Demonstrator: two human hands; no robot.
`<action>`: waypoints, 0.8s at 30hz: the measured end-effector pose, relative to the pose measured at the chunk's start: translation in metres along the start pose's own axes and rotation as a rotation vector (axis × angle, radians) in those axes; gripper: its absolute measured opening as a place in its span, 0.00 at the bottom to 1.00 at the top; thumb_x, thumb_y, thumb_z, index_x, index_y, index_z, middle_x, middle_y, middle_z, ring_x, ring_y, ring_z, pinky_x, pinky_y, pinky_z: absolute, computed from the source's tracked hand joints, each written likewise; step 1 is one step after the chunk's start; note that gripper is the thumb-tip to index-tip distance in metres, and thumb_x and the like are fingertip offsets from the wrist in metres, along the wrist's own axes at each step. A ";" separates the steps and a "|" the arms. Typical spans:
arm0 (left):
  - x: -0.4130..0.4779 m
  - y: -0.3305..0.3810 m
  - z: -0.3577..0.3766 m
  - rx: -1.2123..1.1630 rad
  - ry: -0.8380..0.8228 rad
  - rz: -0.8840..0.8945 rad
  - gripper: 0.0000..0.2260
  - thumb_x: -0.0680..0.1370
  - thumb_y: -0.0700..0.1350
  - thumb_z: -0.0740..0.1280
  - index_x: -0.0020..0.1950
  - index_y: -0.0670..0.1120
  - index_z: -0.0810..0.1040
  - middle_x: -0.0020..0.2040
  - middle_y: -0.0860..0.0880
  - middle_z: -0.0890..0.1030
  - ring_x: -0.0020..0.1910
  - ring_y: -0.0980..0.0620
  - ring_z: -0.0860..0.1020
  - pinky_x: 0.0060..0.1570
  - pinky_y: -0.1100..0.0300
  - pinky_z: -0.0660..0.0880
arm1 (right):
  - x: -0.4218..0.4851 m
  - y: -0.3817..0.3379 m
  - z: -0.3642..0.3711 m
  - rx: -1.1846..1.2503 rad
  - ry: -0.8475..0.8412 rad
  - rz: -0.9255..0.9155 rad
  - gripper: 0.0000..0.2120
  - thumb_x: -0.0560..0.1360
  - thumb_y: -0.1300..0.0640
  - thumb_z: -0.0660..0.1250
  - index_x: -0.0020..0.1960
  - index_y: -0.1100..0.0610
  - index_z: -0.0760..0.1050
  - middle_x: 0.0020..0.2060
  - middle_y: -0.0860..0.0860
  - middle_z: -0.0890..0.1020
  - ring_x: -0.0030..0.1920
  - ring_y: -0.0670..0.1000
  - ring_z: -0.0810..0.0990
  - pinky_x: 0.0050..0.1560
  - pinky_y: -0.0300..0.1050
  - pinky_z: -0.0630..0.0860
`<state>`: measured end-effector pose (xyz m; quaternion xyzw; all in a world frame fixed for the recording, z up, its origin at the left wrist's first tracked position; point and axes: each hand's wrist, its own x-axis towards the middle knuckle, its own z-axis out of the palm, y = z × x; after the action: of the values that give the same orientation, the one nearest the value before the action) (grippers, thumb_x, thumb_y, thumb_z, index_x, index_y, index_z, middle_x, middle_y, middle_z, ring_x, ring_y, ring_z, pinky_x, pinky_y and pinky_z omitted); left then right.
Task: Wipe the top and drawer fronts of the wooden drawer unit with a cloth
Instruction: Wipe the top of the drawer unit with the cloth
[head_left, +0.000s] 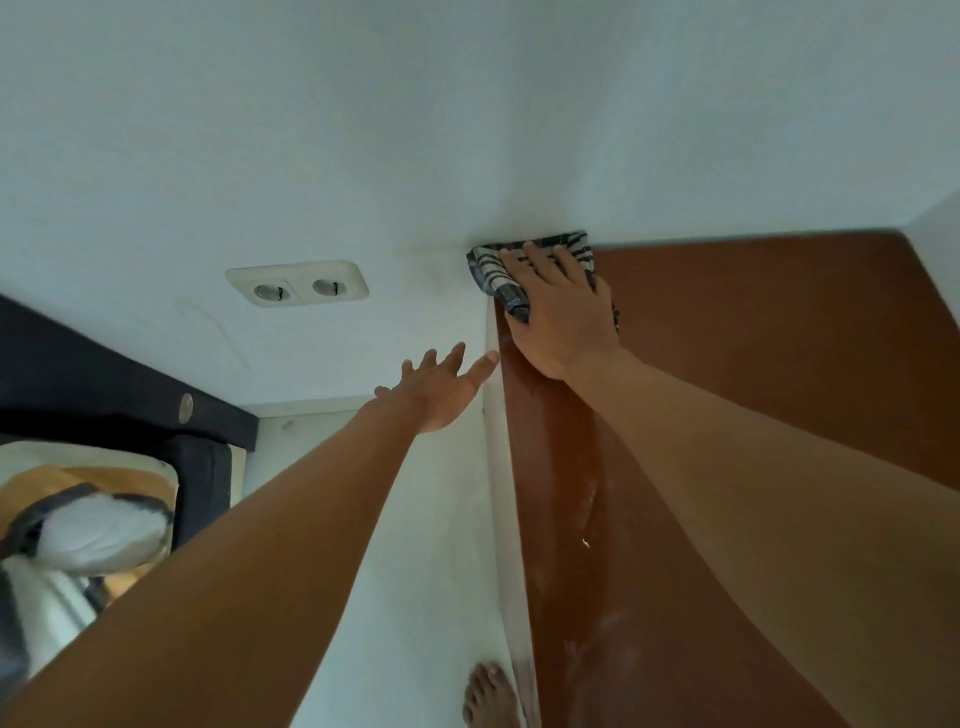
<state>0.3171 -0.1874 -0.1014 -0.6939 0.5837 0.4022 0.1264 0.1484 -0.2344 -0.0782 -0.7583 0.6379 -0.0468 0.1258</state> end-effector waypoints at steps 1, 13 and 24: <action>-0.001 0.001 0.000 -0.012 0.006 0.004 0.38 0.76 0.76 0.40 0.84 0.62 0.45 0.86 0.50 0.45 0.84 0.42 0.42 0.76 0.29 0.42 | 0.000 0.000 0.000 0.002 -0.003 -0.002 0.30 0.82 0.44 0.56 0.82 0.40 0.51 0.82 0.45 0.54 0.82 0.53 0.50 0.77 0.63 0.52; 0.000 0.006 -0.006 -0.017 0.003 -0.011 0.38 0.76 0.77 0.39 0.83 0.64 0.43 0.85 0.49 0.43 0.83 0.38 0.39 0.76 0.28 0.41 | -0.017 0.006 -0.001 -0.016 -0.049 -0.018 0.31 0.82 0.43 0.55 0.82 0.41 0.48 0.82 0.45 0.51 0.82 0.53 0.47 0.78 0.63 0.52; 0.052 -0.020 0.020 0.111 0.010 0.051 0.54 0.54 0.85 0.28 0.80 0.69 0.39 0.85 0.53 0.44 0.83 0.35 0.42 0.74 0.25 0.44 | -0.106 0.007 0.011 -0.047 -0.027 -0.058 0.30 0.82 0.41 0.54 0.82 0.41 0.50 0.82 0.46 0.54 0.82 0.54 0.49 0.78 0.64 0.53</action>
<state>0.3271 -0.2052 -0.1571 -0.6729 0.6231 0.3688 0.1513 0.1248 -0.1305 -0.0809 -0.7799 0.6147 -0.0250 0.1150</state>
